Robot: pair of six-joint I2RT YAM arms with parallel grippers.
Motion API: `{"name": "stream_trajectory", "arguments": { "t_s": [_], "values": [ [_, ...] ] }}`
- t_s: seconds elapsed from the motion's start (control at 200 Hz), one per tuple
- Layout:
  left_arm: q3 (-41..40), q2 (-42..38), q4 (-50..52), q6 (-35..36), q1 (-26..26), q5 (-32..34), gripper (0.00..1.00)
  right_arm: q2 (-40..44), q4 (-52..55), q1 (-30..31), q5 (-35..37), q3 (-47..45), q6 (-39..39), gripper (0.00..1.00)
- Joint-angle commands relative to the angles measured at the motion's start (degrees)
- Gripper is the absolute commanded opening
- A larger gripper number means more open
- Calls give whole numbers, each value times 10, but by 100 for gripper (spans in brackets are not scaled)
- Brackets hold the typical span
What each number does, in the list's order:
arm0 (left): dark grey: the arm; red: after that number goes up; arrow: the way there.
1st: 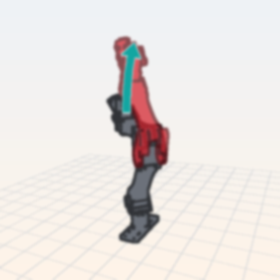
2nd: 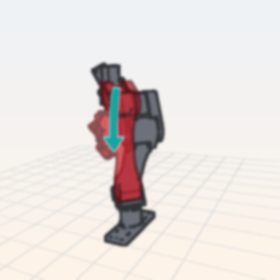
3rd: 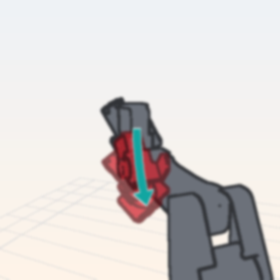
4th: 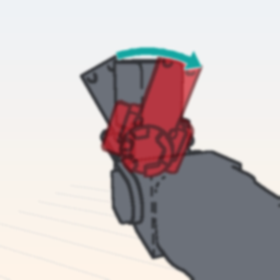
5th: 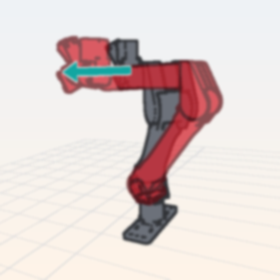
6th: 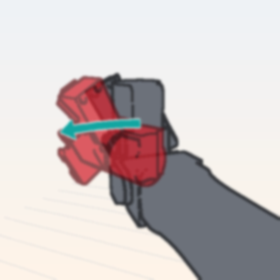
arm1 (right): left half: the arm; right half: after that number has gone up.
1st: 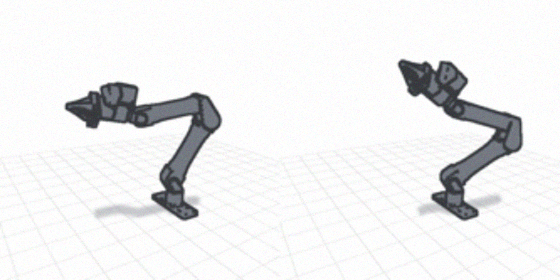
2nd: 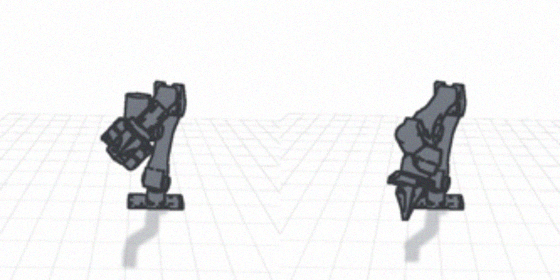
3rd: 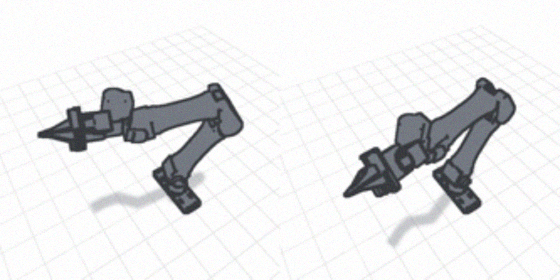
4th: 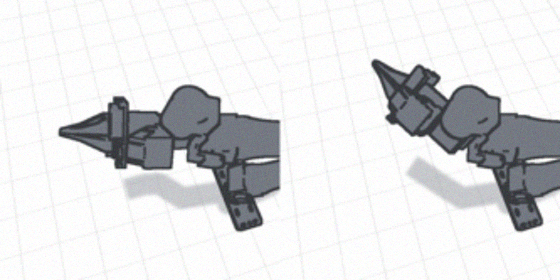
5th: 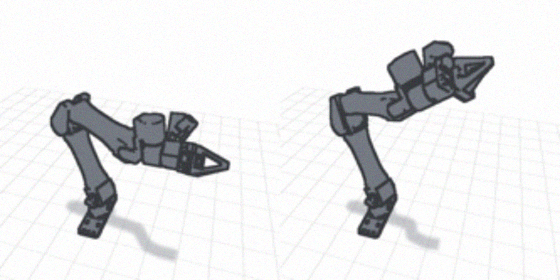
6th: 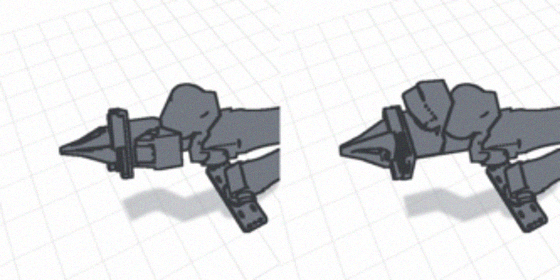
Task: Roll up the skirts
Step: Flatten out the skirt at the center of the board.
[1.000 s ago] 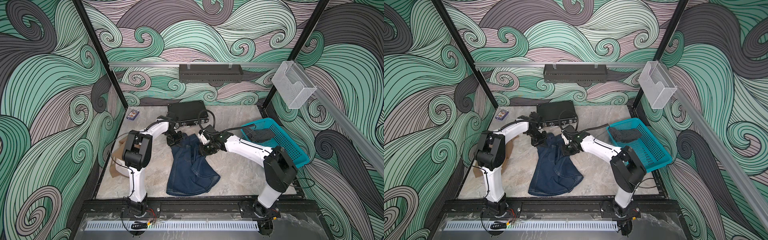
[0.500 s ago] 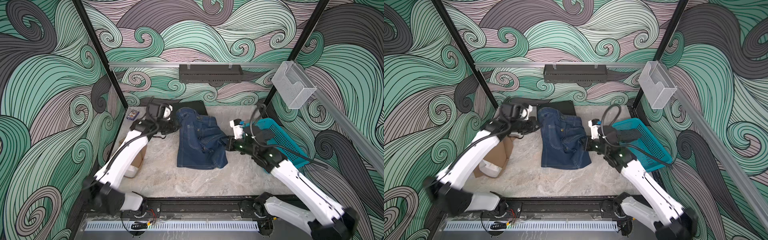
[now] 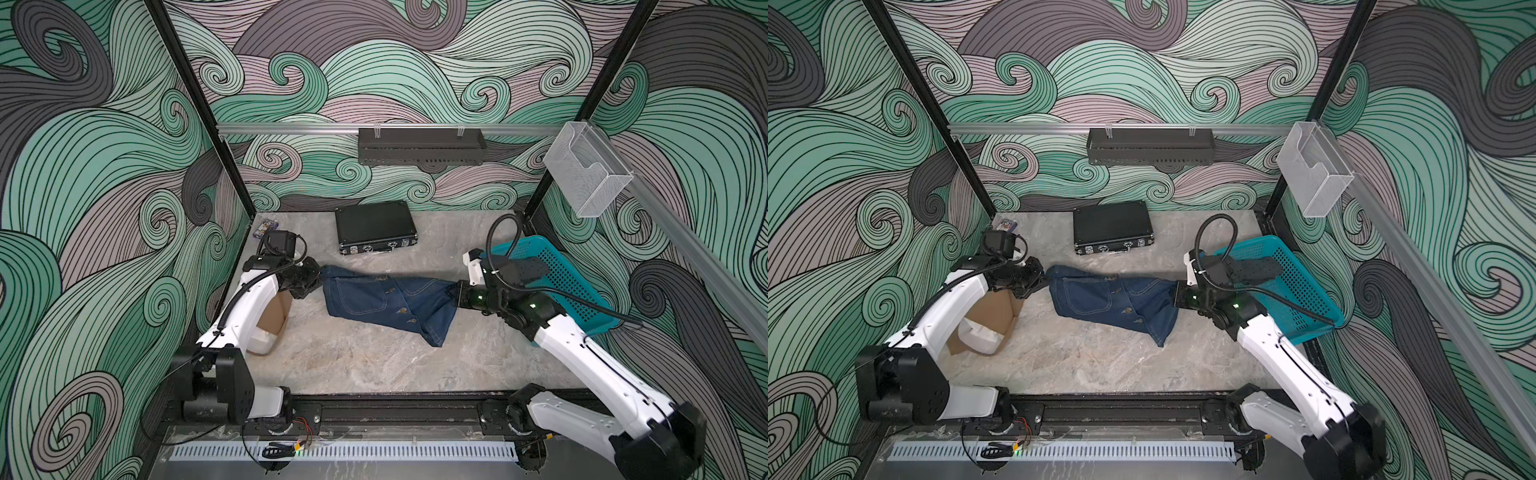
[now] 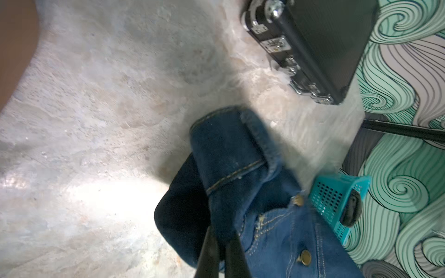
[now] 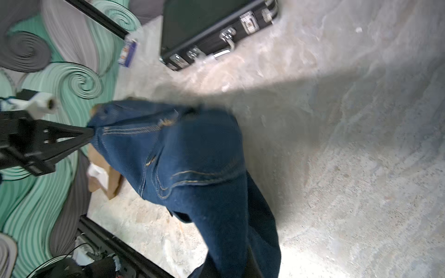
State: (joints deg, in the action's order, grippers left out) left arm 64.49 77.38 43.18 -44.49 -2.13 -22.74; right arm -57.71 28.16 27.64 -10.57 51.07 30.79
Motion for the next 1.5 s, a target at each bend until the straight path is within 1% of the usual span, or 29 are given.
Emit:
{"name": "stream_trajectory", "arguments": {
  "t_s": [0.0, 0.11, 0.205, 0.26, 0.335, 0.385, 0.44, 0.475, 0.521, 0.551, 0.591, 0.646, 0.666, 0.701, 0.726, 0.751, 0.781, 0.836, 0.896, 0.936, 0.961, 1.031, 1.086, 1.121, 1.176, 1.251, 1.296, 1.366, 1.497],
  "values": [
    [75, -91, -2, 14, 5, -45, 0, 106, -41, -3, -16, 10, -32, 0],
    [95, -163, -21, 25, -24, -78, 0, 198, -57, -2, -54, -6, -39, 0],
    [99, -228, -47, 33, -57, -81, 0, 270, -57, -2, -64, -17, -29, 0],
    [94, -266, -59, 30, -65, -66, 0, 303, -44, -2, -60, -18, -23, 0],
    [73, -303, -82, 24, -72, -37, 1, 322, -23, -2, -52, -23, -7, 0],
    [64, -301, -67, 26, -72, -24, 1, 314, -7, -2, -48, -26, 8, 0],
    [29, -288, -80, 16, -73, -28, 1, 287, 16, -2, -34, -33, 19, 0],
    [2, -272, -86, 7, -71, -21, 1, 265, 9, -2, -45, -46, 17, 0],
    [-25, -241, -69, -4, -68, 11, 2, 224, 18, -2, -38, -56, 29, 1],
    [-38, -211, -49, -7, -62, 36, 7, 188, 39, -2, -20, -55, 32, 1],
    [-48, -157, -19, -7, -47, 64, 17, 131, 55, -3, 2, -52, 26, 3],
    [-41, -74, 34, -5, -22, 92, 19, 42, 75, -3, 22, -41, 2, 9],
    [-33, -43, 56, -4, -13, 101, 24, 7, 79, -4, 24, -36, -9, 12],
    [-10, 9, 98, 12, 4, 96, 42, -47, 86, -5, 21, -30, -26, 16],
    [2, 36, 124, 23, 9, 89, 47, -80, 92, -6, 13, -25, -38, 19],
    [5, 69, 133, 29, 11, 85, 55, -104, 96, -7, 5, -24, -45, 22],
    [-1, 78, 134, 32, 13, 76, 62, -119, 93, -7, -3, -30, -47, 25],
    [-16, 68, 120, 41, 14, 61, 63, -120, 77, -9, -10, -50, -47, 29],
    [-21, 50, 117, 47, 14, 70, 78, -96, 62, -14, -7, -68, -41, 43],
    [-22, 45, 98, 60, 15, 63, 84, -77, 57, -22, -2, -71, -36, 51],
    [-25, 46, 78, 72, 14, 47, 85, -65, 57, -29, 2, -70, -34, 55],
    [-9, 71, 56, 69, 14, 9, 88, -37, 45, -57, 14, -61, -20, 62],
    [38, 112, 70, 83, 5, -10, 89, -27, 17, -81, 6, -54, -9, 67],
    [80, 147, 95, 87, -2, -5, 89, -37, 5, -94, -7, -39, -7, 69],
    [131, 202, 114, 92, -13, 7, 90, -83, 2, -100, -40, 5, -25, 71],
    [170, 269, 112, 86, -18, -9, 90, -186, 28, -101, -91, 79, -56, 75],
    [187, 302, 99, 82, -22, -35, 90, -243, 45, -103, -117, 113, -61, 77],
    [217, 362, 99, 85, -32, -78, 90, -298, 38, -100, -156, 128, -62, 84],
    [263, 430, 108, 88, -58, -106, 85, -344, 23, -77, -161, 129, -78, 85]
  ]
}}
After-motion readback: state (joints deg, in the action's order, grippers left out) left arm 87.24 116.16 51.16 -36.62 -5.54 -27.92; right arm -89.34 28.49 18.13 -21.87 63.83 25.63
